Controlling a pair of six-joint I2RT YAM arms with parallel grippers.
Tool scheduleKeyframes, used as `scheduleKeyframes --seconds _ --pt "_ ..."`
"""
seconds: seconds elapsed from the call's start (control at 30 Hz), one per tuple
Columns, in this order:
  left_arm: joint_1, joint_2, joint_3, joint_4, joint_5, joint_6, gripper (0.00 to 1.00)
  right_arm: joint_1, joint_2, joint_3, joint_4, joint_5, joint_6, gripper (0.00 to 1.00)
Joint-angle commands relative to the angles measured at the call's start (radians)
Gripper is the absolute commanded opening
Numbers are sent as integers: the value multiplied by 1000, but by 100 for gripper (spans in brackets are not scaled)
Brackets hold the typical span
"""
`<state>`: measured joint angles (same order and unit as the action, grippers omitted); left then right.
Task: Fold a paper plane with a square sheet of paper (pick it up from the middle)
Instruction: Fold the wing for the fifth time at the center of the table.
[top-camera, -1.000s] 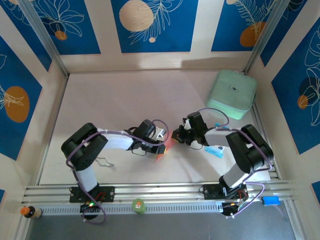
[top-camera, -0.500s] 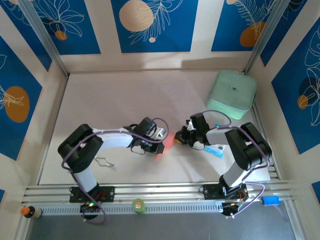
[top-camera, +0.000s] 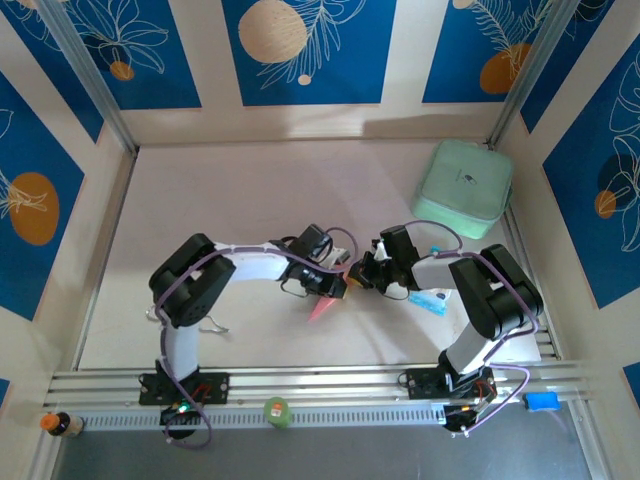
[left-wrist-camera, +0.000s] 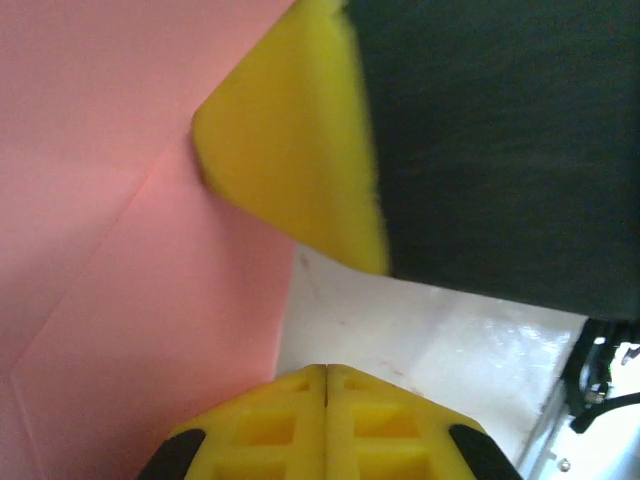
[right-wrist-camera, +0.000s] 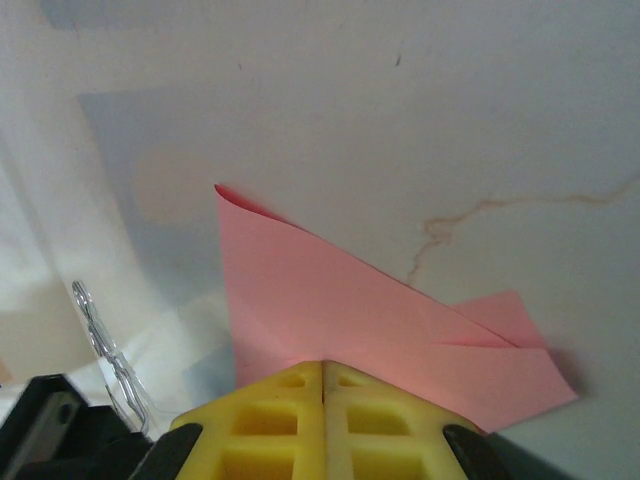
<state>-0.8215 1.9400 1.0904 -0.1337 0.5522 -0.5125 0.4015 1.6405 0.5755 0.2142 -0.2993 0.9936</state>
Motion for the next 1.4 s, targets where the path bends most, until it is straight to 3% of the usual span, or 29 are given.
scheduleKeyframes --seconds 0.0,0.7,0.97,1.37 --pt "-8 3 2 -72 -35 34 3 2 37 -22 -60 35 4 0" --pt "-12 -258 -357 -11 -35 -23 4 -3 34 -31 -67 42 -5 0" --pt "5 -416 -336 16 -90 -6 1 0 29 -20 -67 29 -13 0" --pt "51 -219 -274 82 -11 -5 5 0 23 -1 -67 3 -27 0"
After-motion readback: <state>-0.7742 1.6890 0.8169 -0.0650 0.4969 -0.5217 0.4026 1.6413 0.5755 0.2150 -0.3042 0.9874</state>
